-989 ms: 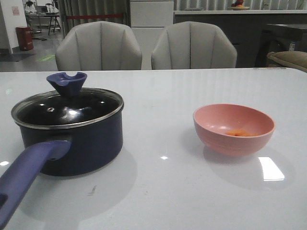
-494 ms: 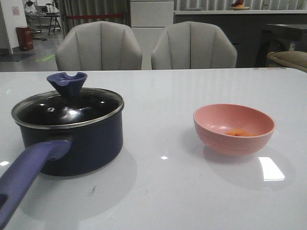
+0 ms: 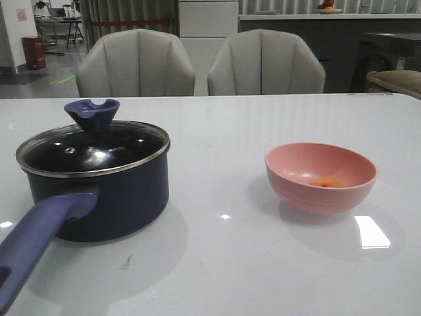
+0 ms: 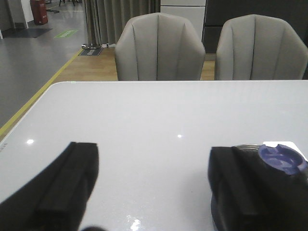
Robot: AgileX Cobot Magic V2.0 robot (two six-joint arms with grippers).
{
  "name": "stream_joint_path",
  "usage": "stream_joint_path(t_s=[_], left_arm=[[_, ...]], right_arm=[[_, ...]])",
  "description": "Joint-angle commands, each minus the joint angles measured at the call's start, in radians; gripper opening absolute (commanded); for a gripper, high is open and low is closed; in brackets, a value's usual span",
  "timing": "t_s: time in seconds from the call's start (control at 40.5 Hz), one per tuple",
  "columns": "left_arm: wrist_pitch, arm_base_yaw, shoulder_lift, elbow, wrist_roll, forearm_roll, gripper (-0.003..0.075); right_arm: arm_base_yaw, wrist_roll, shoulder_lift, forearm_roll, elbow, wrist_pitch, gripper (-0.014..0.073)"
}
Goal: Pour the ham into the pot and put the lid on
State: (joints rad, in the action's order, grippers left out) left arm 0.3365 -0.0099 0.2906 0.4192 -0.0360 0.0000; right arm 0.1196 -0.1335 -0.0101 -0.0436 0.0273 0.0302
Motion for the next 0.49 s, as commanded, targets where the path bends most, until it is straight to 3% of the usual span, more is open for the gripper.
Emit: stream_joint_path(t_s=[0.0, 0.272, 0.47], left_arm=[[-0.077, -0.004, 0.015, 0.034, -0.001, -0.006, 0.0615], [-0.054, -0.004, 0.028, 0.043, -0.001, -0.035, 0.0615], [0.141, -0.004, 0.165, 0.168, -0.001, -0.057, 0.0615]], right_arm=[[-0.005, 0.004, -0.02, -0.009, -0.005, -0.089, 0.0157], [-0.005, 0.004, -0.02, -0.009, -0.005, -0.089, 0.0157], [-0.005, 0.004, -0.02, -0.009, -0.005, -0.089, 0.0157]])
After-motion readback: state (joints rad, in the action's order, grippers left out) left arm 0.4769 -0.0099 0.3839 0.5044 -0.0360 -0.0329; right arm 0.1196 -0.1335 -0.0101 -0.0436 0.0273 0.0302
